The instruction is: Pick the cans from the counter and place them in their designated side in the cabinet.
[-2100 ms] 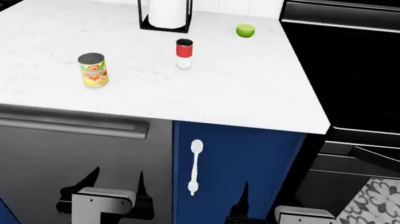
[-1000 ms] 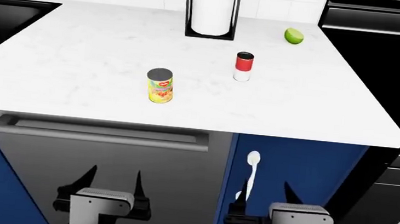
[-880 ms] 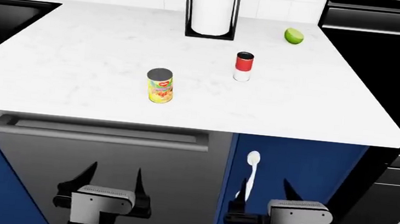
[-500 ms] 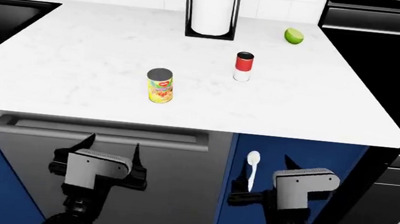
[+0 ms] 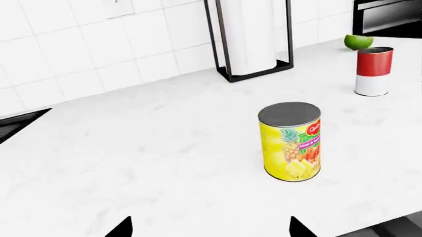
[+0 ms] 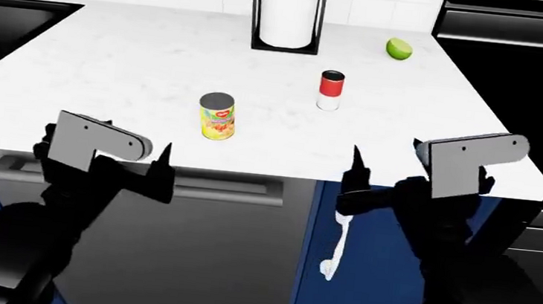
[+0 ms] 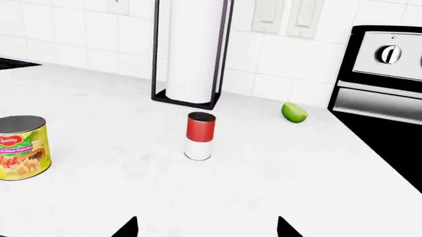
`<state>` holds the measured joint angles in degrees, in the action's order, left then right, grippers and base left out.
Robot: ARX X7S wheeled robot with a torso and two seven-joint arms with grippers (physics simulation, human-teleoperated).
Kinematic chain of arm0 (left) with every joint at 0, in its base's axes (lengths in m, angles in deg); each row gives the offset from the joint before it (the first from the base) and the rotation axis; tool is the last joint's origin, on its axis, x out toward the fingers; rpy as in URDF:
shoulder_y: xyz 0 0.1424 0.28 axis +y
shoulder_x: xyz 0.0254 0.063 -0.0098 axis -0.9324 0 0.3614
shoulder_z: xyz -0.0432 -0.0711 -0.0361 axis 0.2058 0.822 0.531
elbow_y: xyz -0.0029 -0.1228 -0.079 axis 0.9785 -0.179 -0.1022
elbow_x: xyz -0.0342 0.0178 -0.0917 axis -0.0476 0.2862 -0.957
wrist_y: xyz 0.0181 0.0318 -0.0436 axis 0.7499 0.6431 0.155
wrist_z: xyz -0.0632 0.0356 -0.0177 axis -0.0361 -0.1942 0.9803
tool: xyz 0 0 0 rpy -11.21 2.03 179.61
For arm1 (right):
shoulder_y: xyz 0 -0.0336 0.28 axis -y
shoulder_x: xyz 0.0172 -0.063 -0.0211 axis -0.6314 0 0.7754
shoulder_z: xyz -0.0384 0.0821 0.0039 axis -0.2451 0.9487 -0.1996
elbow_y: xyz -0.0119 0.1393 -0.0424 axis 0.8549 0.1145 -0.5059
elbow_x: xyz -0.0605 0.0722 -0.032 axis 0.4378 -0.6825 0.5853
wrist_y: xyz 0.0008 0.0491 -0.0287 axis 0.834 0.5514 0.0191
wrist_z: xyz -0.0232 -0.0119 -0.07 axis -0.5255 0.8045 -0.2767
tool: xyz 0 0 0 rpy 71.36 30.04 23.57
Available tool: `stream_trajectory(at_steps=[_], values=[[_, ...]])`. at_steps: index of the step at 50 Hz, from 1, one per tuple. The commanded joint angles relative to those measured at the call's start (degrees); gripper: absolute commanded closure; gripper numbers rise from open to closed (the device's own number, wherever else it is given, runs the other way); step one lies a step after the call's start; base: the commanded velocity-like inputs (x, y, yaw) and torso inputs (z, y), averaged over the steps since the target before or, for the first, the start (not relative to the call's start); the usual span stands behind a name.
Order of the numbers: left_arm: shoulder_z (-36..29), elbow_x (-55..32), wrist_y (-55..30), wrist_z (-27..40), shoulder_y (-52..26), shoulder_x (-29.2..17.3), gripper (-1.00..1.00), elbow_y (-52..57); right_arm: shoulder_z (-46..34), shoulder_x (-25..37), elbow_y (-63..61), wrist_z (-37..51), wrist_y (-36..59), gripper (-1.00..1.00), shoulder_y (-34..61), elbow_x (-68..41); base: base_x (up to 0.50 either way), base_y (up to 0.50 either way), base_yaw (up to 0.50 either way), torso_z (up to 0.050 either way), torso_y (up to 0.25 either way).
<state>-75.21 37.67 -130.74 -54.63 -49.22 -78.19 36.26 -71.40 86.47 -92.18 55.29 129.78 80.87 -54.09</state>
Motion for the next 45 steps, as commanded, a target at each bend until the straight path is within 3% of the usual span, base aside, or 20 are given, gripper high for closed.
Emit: stream_trajectory(at_steps=[1,10,26,45], values=[[0.3,-3.9,-11.8,-4.9,-10.6,-5.5,-1.00,0.7,4.3,0.2,-2.1,-4.1,17.1,-1.00,11.8,-7.1,0.00,0.00,0.00,0.000,0.000],[-0.7,-4.4,-14.8,-7.2,-15.7,-8.4,-1.00,-2.6,6.1,0.8,1.7,-6.1,23.6,-1.00,18.2,-9.8,0.00,0.00,0.00,0.000,0.000],[-0.7,-5.6,-19.2,-9.2,-21.3,-11.6,-1.00,-3.6,1.0,4.8,6.6,-5.7,24.4,-1.00,25.0,-8.5,0.00,0.00,0.00,0.000,0.000],[-5.2,-5.4,-24.3,-9.9,-25.0,-14.1,-1.00,-2.9,0.7,4.9,7.8,-5.1,23.8,-1.00,24.6,-9.0,0.19,0.00,0.00,0.000,0.000]])
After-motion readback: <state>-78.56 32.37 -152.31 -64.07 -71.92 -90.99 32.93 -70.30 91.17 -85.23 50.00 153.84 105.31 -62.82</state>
